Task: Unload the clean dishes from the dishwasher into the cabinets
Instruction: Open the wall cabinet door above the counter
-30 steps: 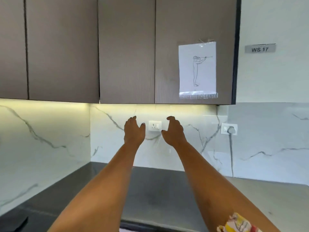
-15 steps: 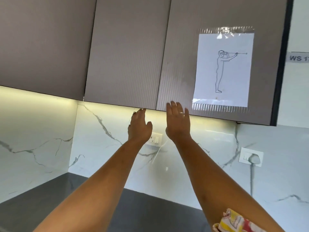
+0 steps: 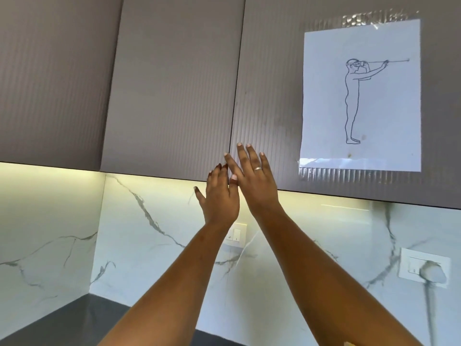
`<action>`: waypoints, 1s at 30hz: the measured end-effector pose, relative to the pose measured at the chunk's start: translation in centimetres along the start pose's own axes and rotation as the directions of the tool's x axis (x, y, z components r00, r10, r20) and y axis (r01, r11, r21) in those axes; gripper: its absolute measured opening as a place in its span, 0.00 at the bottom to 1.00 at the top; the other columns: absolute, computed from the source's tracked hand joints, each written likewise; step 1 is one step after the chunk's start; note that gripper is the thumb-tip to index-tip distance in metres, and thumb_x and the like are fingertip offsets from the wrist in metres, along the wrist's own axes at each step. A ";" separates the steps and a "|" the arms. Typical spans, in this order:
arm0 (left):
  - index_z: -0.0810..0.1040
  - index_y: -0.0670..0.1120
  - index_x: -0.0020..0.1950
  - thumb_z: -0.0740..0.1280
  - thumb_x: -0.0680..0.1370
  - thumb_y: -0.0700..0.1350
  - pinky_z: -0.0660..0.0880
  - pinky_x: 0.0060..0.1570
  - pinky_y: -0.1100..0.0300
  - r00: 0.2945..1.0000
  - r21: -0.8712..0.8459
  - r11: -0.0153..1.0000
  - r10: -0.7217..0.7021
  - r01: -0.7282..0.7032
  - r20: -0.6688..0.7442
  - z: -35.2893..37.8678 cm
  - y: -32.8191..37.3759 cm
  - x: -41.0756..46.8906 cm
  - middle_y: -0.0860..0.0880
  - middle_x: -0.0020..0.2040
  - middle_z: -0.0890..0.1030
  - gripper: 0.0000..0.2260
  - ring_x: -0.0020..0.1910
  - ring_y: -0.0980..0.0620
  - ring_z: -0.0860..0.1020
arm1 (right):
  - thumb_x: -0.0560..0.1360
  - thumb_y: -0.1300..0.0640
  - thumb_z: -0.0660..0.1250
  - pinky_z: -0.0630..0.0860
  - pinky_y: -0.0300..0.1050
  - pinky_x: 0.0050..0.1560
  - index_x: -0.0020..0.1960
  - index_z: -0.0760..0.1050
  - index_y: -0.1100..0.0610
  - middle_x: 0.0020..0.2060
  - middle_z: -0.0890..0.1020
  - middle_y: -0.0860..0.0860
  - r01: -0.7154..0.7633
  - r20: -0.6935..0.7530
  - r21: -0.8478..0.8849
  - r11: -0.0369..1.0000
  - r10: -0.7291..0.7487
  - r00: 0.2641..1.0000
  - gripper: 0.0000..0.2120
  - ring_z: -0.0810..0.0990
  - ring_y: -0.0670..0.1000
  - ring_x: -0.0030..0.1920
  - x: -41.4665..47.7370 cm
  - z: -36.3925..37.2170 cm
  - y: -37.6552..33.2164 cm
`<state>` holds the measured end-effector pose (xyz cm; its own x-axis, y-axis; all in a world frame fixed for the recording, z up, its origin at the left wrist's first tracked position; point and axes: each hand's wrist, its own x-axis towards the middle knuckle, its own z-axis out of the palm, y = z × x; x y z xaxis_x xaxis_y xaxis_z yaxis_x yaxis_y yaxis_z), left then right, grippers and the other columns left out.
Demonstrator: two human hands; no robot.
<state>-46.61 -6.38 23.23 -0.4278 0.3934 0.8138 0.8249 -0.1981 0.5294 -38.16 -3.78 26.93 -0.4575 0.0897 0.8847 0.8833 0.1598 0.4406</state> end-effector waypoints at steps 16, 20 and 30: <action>0.59 0.48 0.75 0.50 0.81 0.55 0.45 0.74 0.43 0.984 -0.364 0.926 0.146 -0.100 0.100 -7.4 2.6 -0.8 0.49 0.75 0.63 0.24 0.75 0.47 0.59 | 0.73 0.53 0.70 0.52 0.54 0.73 0.75 0.60 0.55 0.75 0.59 0.57 0.004 0.025 0.178 0.984 -0.008 1.000 0.33 0.55 0.61 0.75 -1.4 -9.3 -0.4; 0.53 0.48 0.77 0.55 0.80 0.52 0.60 0.72 0.47 0.971 -0.666 0.744 0.197 -0.059 0.135 -10.4 5.2 -2.6 0.49 0.76 0.60 0.26 0.74 0.45 0.62 | 0.73 0.58 0.71 0.52 0.53 0.73 0.76 0.57 0.56 0.75 0.59 0.57 -0.006 -0.036 0.209 0.978 0.014 0.999 0.36 0.55 0.59 0.75 -2.7 -12.6 -0.1; 0.61 0.42 0.74 0.58 0.77 0.54 0.65 0.64 0.60 0.965 -0.595 0.762 0.163 -0.254 -0.204 -14.9 10.7 -9.3 0.45 0.72 0.69 0.29 0.69 0.45 0.69 | 0.81 0.55 0.56 0.40 0.42 0.75 0.77 0.48 0.52 0.77 0.53 0.54 -0.052 -0.077 0.408 0.911 0.091 0.993 0.28 0.46 0.50 0.77 -5.5 -19.0 2.1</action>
<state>-39.31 -25.55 24.87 -0.3541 0.1645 0.9206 0.5176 -0.7854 0.3394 -31.87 -22.65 25.87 -0.3657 0.0281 0.9303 0.7874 0.5422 0.2931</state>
